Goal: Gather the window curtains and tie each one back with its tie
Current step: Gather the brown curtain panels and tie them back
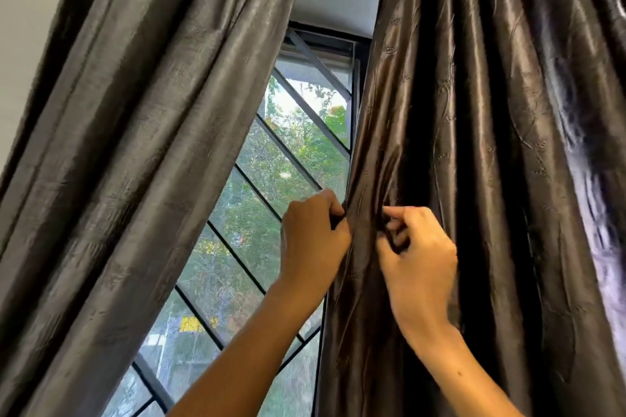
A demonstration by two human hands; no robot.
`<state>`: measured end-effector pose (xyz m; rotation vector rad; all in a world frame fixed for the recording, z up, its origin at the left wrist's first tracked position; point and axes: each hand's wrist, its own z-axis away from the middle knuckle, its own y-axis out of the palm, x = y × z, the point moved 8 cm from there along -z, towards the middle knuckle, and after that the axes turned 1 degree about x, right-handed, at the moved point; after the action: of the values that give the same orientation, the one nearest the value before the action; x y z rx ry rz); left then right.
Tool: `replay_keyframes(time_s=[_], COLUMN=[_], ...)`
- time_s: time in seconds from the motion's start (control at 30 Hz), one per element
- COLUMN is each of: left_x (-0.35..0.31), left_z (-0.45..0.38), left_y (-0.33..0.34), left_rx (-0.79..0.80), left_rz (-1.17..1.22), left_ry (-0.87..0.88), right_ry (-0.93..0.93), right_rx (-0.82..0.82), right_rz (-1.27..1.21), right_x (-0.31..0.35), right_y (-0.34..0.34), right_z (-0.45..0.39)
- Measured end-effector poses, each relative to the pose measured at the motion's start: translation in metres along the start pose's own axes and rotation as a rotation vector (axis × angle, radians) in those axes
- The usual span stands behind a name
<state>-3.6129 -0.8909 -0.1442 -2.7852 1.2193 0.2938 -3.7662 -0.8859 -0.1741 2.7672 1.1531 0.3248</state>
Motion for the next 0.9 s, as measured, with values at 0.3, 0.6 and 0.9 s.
replay_keyframes(time_s=[0.3,0.6,0.9], left_x=[0.007,0.013,0.006], left_z=[0.009,0.002,-0.005], left_y=[0.015,0.021,0.023], left_rx=[0.044,0.023,0.112], left_rz=[0.258,0.091,-0.086], left_ry=[-0.083,-0.146,-0.107], right_ry=[0.012,0.017,0.487], right_rx=[0.189,0.126,0.311], right_rz=[-0.225,0.045,-0.072], right_x=[-0.005,-0.034,-0.093], right_y=[0.021,-0.009,0.025], right_z=[0.018,0.008,0.005])
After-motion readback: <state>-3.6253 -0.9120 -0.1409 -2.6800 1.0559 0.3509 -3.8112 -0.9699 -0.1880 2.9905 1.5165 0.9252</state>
